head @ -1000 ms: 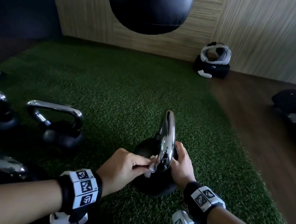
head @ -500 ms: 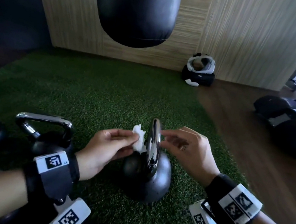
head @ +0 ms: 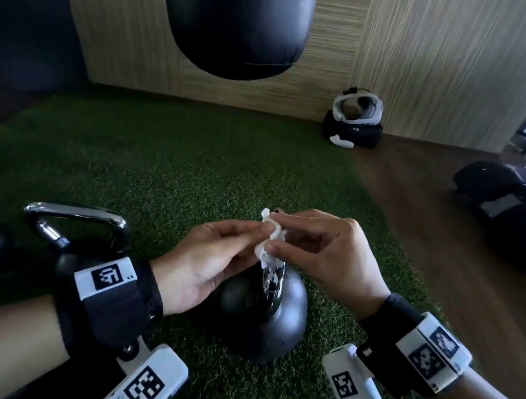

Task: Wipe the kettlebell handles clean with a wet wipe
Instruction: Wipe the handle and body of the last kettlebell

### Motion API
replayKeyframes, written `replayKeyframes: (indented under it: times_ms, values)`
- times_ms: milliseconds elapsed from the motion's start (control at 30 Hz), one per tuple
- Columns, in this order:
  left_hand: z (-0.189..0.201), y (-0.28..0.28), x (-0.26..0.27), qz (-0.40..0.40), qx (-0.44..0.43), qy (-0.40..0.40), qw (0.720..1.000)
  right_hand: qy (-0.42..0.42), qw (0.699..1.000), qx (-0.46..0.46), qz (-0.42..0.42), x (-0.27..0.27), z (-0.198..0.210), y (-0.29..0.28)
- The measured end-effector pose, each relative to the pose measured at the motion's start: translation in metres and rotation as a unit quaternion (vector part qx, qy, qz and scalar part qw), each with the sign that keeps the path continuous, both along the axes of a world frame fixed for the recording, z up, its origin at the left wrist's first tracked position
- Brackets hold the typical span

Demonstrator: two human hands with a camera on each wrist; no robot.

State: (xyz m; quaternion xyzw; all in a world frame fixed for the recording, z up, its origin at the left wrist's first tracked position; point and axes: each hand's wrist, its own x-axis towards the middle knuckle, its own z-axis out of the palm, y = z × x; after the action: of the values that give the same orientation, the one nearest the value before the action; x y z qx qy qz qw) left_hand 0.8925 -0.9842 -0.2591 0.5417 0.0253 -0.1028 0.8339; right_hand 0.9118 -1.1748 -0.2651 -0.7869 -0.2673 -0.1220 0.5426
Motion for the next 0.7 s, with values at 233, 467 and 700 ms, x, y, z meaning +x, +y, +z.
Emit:
replayKeyframes:
  times_ms: [233, 467, 700]
  values:
    - [-0.006, -0.008, 0.005, 0.027, 0.036, -0.042, 0.998, 0.015, 0.999, 0.034, -0.037, 0.007, -0.009, 0.006]
    - [-0.076, 0.019, 0.013, -0.002, 0.408, -0.124, 0.905, 0.109, 0.972, 0.135, -0.158, 0.044, -0.052, -0.023]
    - [-0.13, 0.001, 0.02, -0.14, 0.636, -0.174, 0.738, 0.214, 0.943, 0.139, -0.213, 0.08, -0.109, -0.018]
